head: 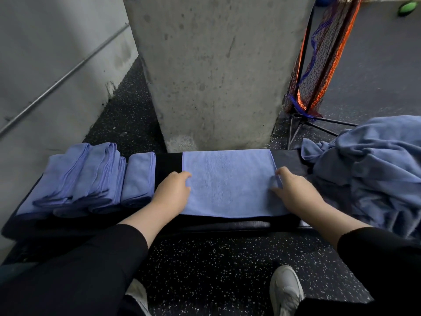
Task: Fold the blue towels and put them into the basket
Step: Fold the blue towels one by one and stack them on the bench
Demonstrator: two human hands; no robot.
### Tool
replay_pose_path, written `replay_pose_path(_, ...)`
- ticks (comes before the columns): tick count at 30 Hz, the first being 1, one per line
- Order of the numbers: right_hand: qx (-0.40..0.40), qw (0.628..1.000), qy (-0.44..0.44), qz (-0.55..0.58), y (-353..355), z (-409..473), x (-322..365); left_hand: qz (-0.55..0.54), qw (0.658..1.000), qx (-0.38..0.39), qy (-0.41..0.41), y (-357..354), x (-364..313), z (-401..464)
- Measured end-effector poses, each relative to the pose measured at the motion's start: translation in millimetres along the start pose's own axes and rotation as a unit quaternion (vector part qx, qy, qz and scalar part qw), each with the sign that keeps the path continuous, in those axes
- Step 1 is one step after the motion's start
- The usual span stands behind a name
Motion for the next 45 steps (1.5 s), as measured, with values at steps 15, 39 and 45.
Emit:
replay_pose_path(15,0.01,0.943,0.332,-0.024,-12.3,-52.8,-9.5,0.221,0.943,-0.029,-0.247,-31.5,9.0,-54.1)
replay_pose_path(39,-0.036,0.98,0.193,-0.04,-4.9,-29.6,14.7,0.13,0.978,-0.081,-0.142,-11.0,-29.5,-30.9)
replay_pose_path(45,-0.018,0.98,0.174,-0.094,-5.2,-23.4,21.5,0.067,0.989,-0.083,-0.104,3.7,-10.4,-21.4)
Point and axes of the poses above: each hand's wrist, its own z-axis towards the middle knuckle, its own y-axis out of the back of the hand, x = y × z, the point moved 6 cm from there along z, towards the middle knuckle, and after that the axes turned 7 degrees about x, right-handed, at the moved point
